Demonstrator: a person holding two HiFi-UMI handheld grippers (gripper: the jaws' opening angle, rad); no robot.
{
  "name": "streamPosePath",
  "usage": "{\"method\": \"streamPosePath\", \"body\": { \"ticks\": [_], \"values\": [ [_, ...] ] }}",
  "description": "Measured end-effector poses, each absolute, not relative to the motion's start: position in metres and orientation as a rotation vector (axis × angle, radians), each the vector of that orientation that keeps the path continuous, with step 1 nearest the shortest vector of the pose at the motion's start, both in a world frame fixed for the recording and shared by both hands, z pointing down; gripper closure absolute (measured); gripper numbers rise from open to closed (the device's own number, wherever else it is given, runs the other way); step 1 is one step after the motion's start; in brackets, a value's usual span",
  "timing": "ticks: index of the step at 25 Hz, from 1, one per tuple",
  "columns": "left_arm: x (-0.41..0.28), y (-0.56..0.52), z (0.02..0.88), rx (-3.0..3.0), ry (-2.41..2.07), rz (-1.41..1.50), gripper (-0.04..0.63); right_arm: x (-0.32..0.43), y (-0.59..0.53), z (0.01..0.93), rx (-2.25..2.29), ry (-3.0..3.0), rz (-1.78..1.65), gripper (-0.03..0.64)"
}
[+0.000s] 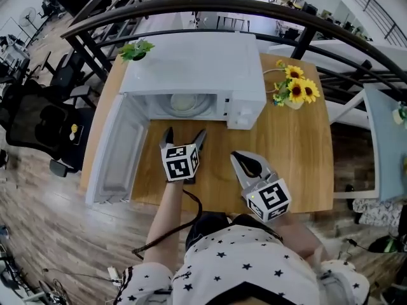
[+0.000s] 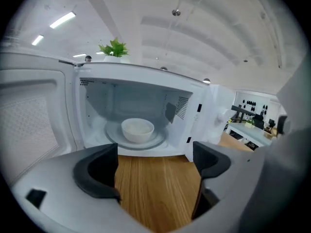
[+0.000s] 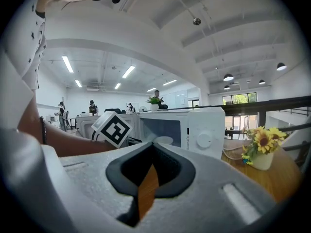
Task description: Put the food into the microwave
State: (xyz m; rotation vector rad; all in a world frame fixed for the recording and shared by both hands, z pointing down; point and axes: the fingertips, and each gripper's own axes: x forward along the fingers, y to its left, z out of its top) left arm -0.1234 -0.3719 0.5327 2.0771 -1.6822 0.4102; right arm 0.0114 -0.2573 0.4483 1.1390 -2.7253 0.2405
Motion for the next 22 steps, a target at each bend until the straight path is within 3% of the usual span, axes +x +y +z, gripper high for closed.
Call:
{"method": "streamPosePath", "body": {
  "ticks": [3, 11, 22],
  "values": [
    [-0.118, -0.345, 0.521, 2.088, -1.719, 0.401, 0.128, 0.017, -0.244, 0.445, 1.137, -2.736, 0.23, 0.611],
    [-0.105, -0.272, 0.484, 2.069, -1.834, 0.297, 0.331, 0.036, -0.207, 0.434, 1.149, -2.764, 0.199, 0.611],
    [-0.089, -0.176, 0.461, 2.085, -1.91, 0.211, 0.544, 0.05, -0.15, 0.426, 1.147, -2.787, 0.168, 0.611]
  ]
}}
